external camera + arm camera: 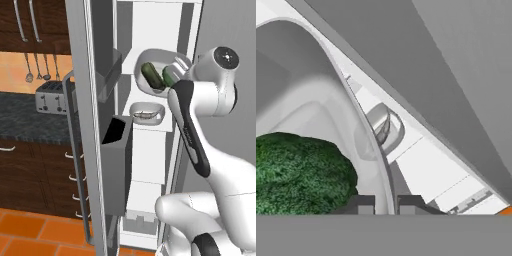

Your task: Take the meat container that has the fish and place it on the second highest rack of the freezer. Then take the vegetable container that has the broccoli and cucumber and place it on the highest rack of the freezer.

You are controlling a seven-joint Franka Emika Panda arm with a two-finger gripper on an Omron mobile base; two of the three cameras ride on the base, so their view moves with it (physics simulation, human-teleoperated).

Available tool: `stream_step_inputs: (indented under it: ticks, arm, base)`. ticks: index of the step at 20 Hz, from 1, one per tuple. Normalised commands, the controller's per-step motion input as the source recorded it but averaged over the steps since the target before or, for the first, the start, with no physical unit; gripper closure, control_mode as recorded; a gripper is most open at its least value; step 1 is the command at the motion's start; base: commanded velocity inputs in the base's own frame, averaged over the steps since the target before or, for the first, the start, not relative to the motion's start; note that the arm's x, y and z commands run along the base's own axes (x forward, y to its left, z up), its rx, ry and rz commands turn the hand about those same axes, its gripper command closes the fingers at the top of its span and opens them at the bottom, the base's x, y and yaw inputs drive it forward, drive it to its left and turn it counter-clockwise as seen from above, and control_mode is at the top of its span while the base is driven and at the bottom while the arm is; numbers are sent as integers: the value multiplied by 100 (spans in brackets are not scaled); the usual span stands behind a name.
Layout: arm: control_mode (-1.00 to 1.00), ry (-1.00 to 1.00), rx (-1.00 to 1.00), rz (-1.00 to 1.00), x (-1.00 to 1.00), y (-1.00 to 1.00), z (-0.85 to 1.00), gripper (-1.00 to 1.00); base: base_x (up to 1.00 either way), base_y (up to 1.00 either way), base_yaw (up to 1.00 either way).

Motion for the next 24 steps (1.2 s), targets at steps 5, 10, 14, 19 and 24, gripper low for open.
stream_step_inputs:
  ticks: [5, 10, 14, 19, 24]
  arm:
    - [-100, -3, 0, 0, 38, -1, 11, 100]
    - [-100, -4, 0, 0, 34, -6, 5, 100]
    - [-100, -1, 0, 0, 50, 0, 6, 100]
    - [-100, -6, -1, 0, 17, 0, 16, 100]
    - [-100, 0, 0, -3, 55, -1, 13, 100]
  base:
    - [0, 0, 0]
    - [0, 0, 0]
    - [0, 0, 0]
    - [0, 0, 0]
    - [0, 0, 0]
